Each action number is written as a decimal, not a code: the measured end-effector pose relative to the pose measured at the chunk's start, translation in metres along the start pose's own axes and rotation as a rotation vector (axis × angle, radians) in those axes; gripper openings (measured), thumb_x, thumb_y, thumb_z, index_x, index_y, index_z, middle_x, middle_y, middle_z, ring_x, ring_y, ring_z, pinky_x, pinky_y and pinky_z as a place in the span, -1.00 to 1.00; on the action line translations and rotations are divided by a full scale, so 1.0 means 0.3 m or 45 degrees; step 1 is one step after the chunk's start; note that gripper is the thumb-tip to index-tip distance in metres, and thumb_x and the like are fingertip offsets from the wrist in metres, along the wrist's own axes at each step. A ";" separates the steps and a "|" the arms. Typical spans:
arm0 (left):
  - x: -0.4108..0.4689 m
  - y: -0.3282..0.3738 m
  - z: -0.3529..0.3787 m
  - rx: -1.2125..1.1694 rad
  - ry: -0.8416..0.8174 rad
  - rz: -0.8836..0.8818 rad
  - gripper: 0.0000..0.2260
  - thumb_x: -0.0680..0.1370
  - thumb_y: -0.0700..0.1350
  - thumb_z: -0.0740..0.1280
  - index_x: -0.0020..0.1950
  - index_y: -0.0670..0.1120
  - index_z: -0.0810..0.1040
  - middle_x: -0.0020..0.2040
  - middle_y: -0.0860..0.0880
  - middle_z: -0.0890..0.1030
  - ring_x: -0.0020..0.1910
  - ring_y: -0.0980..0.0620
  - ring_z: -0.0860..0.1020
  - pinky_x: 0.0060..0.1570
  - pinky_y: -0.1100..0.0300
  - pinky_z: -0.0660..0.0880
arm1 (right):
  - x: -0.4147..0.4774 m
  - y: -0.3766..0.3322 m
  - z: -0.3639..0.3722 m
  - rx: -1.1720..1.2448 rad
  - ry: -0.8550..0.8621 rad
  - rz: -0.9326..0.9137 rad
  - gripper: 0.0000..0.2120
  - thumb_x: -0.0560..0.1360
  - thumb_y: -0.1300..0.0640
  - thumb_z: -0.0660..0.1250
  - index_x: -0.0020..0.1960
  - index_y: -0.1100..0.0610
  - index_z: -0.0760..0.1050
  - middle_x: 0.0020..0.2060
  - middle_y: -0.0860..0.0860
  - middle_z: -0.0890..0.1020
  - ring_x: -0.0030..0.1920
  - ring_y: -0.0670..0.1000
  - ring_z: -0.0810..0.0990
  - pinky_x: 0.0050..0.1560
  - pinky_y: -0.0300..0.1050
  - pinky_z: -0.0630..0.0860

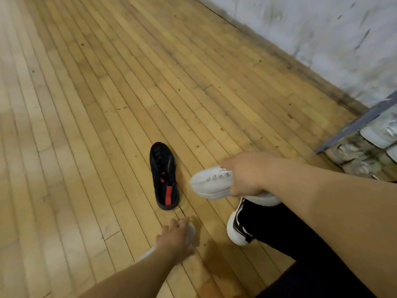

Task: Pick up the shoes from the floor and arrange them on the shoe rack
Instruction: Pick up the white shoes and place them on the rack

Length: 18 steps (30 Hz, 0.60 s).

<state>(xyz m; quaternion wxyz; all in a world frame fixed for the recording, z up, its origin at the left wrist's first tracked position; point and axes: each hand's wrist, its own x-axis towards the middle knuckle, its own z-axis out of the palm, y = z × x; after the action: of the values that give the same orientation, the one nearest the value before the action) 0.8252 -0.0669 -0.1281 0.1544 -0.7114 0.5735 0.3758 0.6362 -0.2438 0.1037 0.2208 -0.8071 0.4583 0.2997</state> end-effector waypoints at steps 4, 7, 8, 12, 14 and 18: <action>0.011 0.017 0.015 0.015 0.086 0.013 -0.29 0.49 0.06 0.42 0.55 0.22 0.13 0.37 -0.02 0.34 0.29 -0.12 0.41 0.21 -0.09 0.52 | 0.012 0.014 -0.001 0.076 -0.005 0.029 -0.64 0.44 -0.03 0.39 0.20 -0.05 0.42 0.06 -0.05 0.57 0.01 0.06 0.56 -0.12 -0.07 0.52; 0.009 0.047 -0.054 -0.101 0.154 0.112 -0.31 0.49 0.15 0.42 0.54 0.25 0.16 0.28 0.02 0.38 0.16 -0.02 0.45 0.15 0.06 0.55 | -0.002 0.052 -0.017 0.160 0.020 0.065 -0.63 0.42 -0.02 0.40 0.20 -0.03 0.46 0.02 -0.05 0.59 -0.01 0.04 0.57 -0.10 -0.08 0.53; 0.008 0.070 -0.100 -0.184 0.194 0.153 -0.29 0.49 0.19 0.42 0.56 0.25 0.15 0.26 0.04 0.37 0.12 0.01 0.47 0.12 0.13 0.54 | -0.009 0.067 -0.027 0.201 0.043 0.087 -0.61 0.42 -0.01 0.41 0.22 -0.02 0.47 0.01 -0.06 0.59 -0.02 0.04 0.57 -0.11 -0.09 0.53; -0.007 0.216 -0.380 -0.472 0.404 0.336 -0.22 0.47 0.23 0.46 0.60 0.23 0.14 0.25 0.08 0.35 0.10 0.08 0.50 0.03 0.22 0.49 | -0.059 0.127 -0.099 0.283 0.197 0.220 -0.63 0.41 -0.02 0.42 0.18 0.00 0.47 -0.05 -0.07 0.57 -0.13 0.02 0.52 -0.30 -0.12 0.36; -0.033 0.311 -0.538 -0.572 0.487 0.471 -0.21 0.49 0.19 0.48 0.62 0.22 0.16 0.31 0.10 0.34 0.17 0.09 0.47 0.10 0.21 0.44 | -0.108 0.163 -0.160 0.347 0.318 0.309 -0.56 0.42 -0.03 0.42 0.26 -0.01 0.45 -0.03 -0.07 0.53 -0.11 0.04 0.49 -0.34 -0.13 0.30; -0.120 0.530 -0.813 -0.577 0.617 0.798 -0.20 0.47 0.05 0.53 0.62 0.18 0.19 0.35 0.11 0.34 0.25 0.13 0.42 0.20 0.26 0.33 | -0.312 0.262 -0.327 0.416 0.628 0.412 -0.41 0.42 -0.08 0.43 0.42 -0.02 0.43 0.25 0.02 0.57 0.11 0.09 0.53 -0.14 -0.13 0.43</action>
<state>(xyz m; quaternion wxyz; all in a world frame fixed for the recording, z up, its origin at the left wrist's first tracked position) 0.7620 -0.2472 0.0945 -0.2649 -0.5868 0.6840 0.3430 0.5577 -0.2869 0.2324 0.1793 -0.7260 0.6620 0.0492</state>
